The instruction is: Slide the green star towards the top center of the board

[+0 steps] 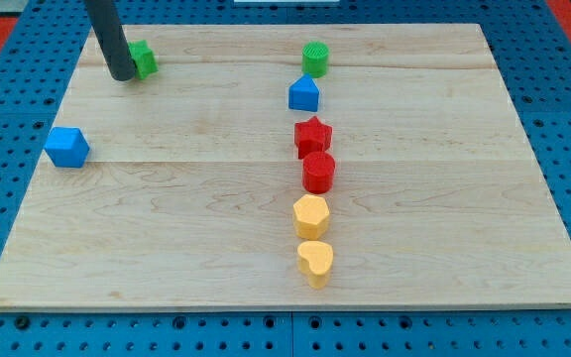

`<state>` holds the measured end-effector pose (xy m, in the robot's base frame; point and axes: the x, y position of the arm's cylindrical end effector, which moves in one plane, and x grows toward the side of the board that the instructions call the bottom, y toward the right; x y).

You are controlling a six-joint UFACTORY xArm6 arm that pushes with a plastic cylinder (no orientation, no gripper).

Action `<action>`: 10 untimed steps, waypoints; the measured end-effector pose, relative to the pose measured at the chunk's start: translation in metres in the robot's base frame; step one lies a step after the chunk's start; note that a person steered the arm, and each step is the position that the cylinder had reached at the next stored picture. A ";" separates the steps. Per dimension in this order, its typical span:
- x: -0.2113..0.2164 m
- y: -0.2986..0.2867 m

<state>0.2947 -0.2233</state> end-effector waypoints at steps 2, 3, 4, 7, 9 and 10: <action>-0.032 -0.009; -0.035 0.034; -0.030 0.058; -0.030 0.090; -0.051 0.092; -0.064 0.123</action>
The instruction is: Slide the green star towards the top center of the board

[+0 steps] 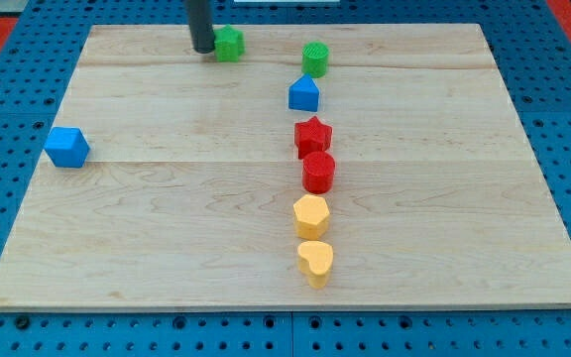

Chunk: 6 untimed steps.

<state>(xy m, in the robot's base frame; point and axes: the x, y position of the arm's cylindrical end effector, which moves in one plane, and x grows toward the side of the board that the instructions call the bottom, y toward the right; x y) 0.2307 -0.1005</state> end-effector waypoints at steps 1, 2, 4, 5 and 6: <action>-0.005 0.031; -0.005 0.009; -0.024 0.032; -0.029 0.062; -0.029 0.069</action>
